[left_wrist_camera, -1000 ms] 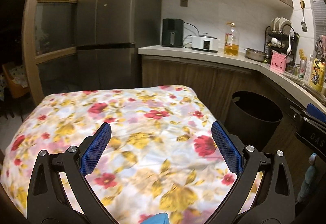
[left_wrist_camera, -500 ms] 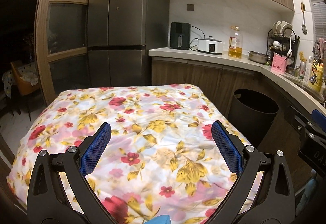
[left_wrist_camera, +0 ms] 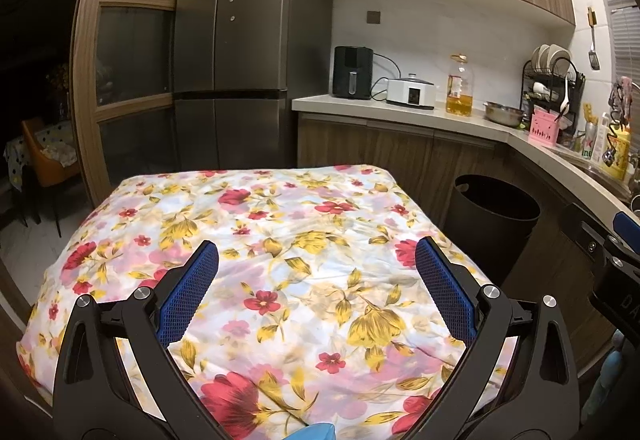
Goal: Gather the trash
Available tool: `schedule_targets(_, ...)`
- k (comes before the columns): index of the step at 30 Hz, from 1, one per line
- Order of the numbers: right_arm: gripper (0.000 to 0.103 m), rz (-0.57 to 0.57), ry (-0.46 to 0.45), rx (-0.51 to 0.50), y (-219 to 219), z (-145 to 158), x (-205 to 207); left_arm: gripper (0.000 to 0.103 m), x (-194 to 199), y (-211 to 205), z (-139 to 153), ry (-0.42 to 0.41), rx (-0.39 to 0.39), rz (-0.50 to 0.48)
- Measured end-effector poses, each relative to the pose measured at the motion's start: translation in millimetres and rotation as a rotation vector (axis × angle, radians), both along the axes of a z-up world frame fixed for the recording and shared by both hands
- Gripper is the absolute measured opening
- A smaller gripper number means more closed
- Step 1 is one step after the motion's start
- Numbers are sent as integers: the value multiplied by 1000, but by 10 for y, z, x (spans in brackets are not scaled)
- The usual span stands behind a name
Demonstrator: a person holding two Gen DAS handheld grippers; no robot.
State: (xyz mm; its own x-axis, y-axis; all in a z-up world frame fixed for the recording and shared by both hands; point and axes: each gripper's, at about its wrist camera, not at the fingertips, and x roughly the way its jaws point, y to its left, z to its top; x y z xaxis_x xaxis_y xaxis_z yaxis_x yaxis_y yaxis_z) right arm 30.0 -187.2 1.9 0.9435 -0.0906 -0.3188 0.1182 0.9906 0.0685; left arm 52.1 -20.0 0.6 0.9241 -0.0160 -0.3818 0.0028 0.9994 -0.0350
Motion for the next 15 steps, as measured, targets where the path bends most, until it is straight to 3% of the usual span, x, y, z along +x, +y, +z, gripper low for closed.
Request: schedule_targets(15, 97, -5, -4, -2, -14, 31, -7, 97, 0, -15, 9, -2, 3, -4)
